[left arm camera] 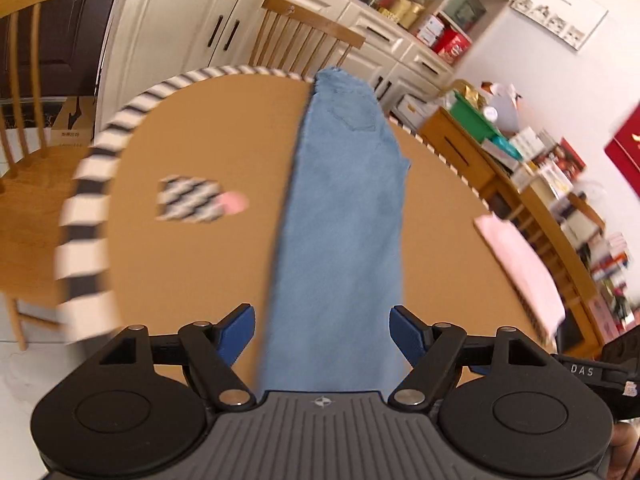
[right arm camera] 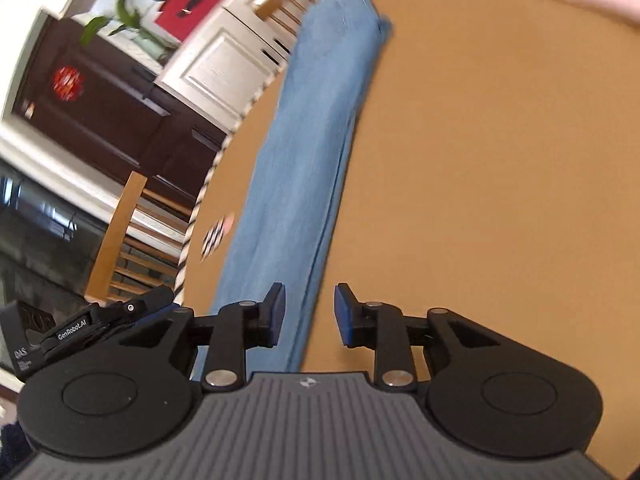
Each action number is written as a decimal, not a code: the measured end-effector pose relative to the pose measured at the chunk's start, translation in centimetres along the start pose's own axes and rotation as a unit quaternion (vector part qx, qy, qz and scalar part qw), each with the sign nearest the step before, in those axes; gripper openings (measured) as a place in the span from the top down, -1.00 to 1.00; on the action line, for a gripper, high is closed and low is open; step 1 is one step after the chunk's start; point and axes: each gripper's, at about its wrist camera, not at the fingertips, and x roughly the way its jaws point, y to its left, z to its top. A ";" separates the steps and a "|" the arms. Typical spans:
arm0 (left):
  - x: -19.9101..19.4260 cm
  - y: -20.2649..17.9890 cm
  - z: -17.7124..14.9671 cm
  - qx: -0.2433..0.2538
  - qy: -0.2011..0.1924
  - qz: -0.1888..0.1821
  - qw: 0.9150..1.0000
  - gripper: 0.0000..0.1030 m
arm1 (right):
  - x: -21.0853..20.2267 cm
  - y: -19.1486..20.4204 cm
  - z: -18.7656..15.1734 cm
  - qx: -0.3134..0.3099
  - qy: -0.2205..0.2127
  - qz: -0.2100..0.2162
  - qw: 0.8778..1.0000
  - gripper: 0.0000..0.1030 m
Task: Fold clothes
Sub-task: 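Open both grippers, leaving the jeans as a narrow lengthwise strip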
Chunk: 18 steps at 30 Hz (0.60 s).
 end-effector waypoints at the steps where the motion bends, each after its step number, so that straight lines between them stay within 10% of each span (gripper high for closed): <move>1: -0.5 0.9 -0.7 -0.001 0.012 -0.004 1.000 -0.46 | 0.3 0.2 -1.4 0.018 0.005 -0.002 1.000 0.42; 8: -1.0 2.9 -3.7 0.017 0.069 -0.047 0.996 -0.42 | 1.5 1.3 -6.4 0.081 0.009 -0.014 0.997 0.33; 18: 0.8 3.9 -4.4 -0.040 0.182 -0.159 0.970 -0.42 | 2.2 1.9 -6.9 0.096 0.055 0.011 0.994 0.36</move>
